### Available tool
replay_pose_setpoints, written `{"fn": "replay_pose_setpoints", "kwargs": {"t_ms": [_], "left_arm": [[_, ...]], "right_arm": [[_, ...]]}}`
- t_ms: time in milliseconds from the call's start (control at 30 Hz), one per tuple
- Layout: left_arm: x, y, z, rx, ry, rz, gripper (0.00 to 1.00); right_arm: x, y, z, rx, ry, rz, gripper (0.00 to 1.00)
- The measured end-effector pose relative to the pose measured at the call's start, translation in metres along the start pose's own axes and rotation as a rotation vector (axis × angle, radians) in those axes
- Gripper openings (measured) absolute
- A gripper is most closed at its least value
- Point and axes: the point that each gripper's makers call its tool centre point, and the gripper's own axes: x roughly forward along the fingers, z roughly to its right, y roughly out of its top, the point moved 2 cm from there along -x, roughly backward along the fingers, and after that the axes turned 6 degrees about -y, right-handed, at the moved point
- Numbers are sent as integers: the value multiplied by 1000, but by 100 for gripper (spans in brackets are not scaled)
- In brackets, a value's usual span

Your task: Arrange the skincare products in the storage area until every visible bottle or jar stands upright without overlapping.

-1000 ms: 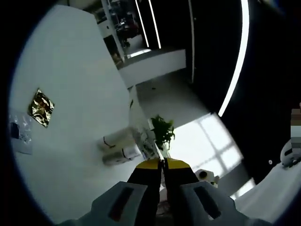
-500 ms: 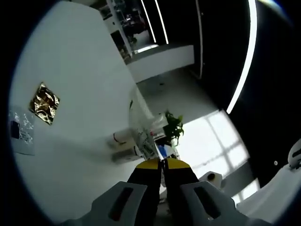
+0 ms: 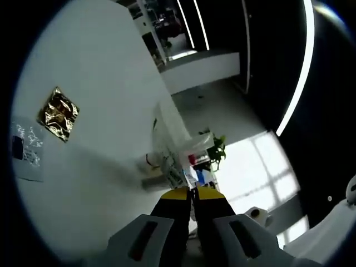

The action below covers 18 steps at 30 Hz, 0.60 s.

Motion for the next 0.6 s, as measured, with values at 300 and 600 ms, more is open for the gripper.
{"fn": "replay_pose_setpoints", "kwargs": {"t_ms": [300, 600], "left_arm": [[9, 0, -17, -8, 35, -18, 0], [13, -9, -37, 10, 90, -40, 0]], "right_arm": [[-2, -2, 12, -10, -43, -12, 100], [-5, -1, 20, 18, -74, 1, 100]]}}
